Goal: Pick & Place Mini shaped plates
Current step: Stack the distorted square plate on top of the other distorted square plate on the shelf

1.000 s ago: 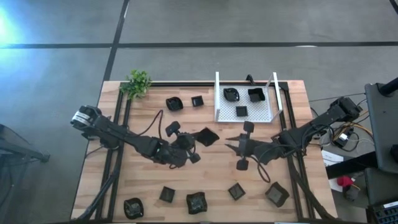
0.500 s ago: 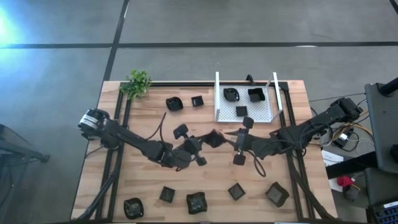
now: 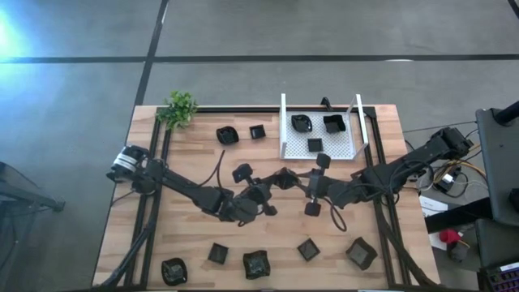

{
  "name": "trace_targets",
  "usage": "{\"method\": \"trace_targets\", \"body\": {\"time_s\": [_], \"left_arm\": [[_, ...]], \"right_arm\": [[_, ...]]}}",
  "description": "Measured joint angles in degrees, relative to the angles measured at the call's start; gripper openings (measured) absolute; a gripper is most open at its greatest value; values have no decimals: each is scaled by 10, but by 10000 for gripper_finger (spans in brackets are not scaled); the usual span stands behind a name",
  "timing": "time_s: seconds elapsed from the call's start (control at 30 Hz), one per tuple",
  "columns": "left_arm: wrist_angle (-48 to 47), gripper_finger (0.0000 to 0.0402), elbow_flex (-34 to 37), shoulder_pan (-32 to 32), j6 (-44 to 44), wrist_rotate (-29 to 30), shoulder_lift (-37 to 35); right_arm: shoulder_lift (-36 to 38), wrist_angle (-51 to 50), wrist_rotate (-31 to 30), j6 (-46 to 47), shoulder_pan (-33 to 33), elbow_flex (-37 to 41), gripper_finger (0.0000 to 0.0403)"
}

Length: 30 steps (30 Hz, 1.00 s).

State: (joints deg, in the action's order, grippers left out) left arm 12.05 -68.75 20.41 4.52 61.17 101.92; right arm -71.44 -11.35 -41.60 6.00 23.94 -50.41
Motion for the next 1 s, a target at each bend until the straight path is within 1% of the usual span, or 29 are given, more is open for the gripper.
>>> {"method": "trace_targets", "body": {"time_s": [0.4, 0.7, 1.0], "left_arm": [[-1, 0, 0, 3, -10, 0, 0], [0, 0, 0, 5, -35, -6, 0], [4, 0, 0, 5, -37, -7, 0]], "right_arm": [[0, -2, -5, 13, -5, 12, 82], [0, -3, -6, 13, -13, 12, 62], [0, -3, -6, 13, -14, 12, 37]]}}
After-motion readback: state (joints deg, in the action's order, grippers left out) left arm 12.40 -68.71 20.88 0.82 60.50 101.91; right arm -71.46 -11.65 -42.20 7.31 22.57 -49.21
